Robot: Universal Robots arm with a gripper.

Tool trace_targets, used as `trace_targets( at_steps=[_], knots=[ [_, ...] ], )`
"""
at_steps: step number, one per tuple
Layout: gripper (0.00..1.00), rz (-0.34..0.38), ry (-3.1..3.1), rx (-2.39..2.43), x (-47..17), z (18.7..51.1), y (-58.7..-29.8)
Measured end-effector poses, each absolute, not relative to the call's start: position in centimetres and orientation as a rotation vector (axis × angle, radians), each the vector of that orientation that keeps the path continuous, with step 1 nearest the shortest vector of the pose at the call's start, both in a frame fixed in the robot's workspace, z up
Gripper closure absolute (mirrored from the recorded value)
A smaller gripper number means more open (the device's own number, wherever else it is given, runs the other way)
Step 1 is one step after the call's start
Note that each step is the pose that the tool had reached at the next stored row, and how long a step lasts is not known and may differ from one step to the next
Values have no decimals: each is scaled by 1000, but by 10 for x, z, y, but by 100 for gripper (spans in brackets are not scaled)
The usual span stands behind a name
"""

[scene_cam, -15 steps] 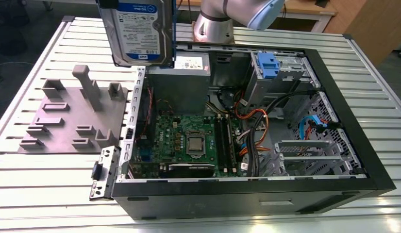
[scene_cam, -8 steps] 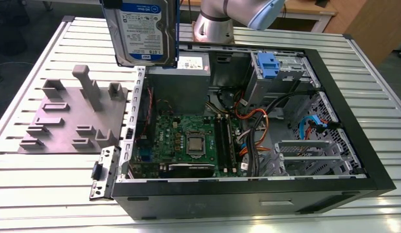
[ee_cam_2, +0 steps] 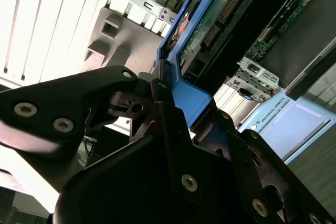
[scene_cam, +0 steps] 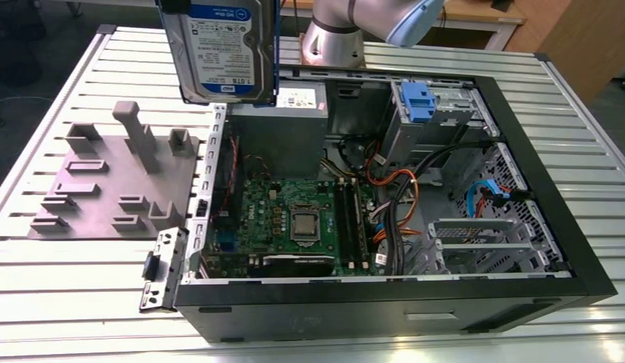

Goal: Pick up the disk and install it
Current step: 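Pick up the disk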

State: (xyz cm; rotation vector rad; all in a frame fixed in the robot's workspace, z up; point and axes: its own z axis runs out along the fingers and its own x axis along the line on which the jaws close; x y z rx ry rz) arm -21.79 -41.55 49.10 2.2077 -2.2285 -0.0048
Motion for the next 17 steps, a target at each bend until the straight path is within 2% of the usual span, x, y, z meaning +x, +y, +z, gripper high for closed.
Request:
trace_targets(
  at_steps=[17],
  knots=[
    [64,-5,-2228,2208,-189,489,-423]
  ],
)
